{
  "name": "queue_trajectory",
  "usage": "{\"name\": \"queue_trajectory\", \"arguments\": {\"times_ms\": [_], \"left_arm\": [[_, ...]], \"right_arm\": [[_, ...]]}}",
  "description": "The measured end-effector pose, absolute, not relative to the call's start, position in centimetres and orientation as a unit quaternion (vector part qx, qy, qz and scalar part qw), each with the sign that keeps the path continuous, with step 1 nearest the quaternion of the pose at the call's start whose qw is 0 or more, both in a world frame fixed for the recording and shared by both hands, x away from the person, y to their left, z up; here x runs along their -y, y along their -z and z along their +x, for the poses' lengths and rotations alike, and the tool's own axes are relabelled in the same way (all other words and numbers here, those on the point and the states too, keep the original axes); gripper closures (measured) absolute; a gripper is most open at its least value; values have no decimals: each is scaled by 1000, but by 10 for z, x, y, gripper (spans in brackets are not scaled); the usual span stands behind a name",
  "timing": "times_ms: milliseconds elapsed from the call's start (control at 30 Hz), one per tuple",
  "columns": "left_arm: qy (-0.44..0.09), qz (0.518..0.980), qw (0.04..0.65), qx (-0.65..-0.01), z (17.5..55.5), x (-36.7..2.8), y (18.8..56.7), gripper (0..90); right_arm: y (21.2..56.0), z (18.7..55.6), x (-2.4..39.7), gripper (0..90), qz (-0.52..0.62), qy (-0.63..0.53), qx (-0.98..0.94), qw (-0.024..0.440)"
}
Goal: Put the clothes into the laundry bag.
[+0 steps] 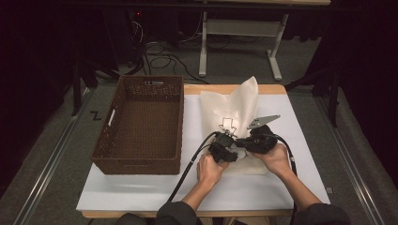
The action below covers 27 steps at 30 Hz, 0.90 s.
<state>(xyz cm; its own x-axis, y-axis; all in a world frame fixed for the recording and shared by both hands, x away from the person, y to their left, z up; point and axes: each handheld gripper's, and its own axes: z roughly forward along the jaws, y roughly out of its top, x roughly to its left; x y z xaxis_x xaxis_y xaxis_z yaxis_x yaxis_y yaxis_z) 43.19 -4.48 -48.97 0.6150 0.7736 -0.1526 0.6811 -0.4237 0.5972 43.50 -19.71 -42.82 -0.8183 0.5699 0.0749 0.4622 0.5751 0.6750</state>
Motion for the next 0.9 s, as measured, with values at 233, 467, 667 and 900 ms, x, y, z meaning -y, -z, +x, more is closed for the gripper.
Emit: {"name": "queue_trajectory", "arguments": {"times_ms": [233, 467, 667, 900], "left_arm": [[-82, 827, 334, -445, 441, 40, 482, 875], [-124, 791, 356, -482, 458, 31, 483, 872], [-108, 809, 347, -462, 451, 31, 484, 738], [-97, 831, 331, -436, 433, 29, 481, 521]], "right_arm": [[425, 433, 198, 887, 289, -363, -883, 73], [426, 434, 198, 887, 291, -366, -882, 67], [429, 435, 199, 887, 293, -363, -882, 68], [428, 434, 200, 886, 297, -366, -879, 71]]}}
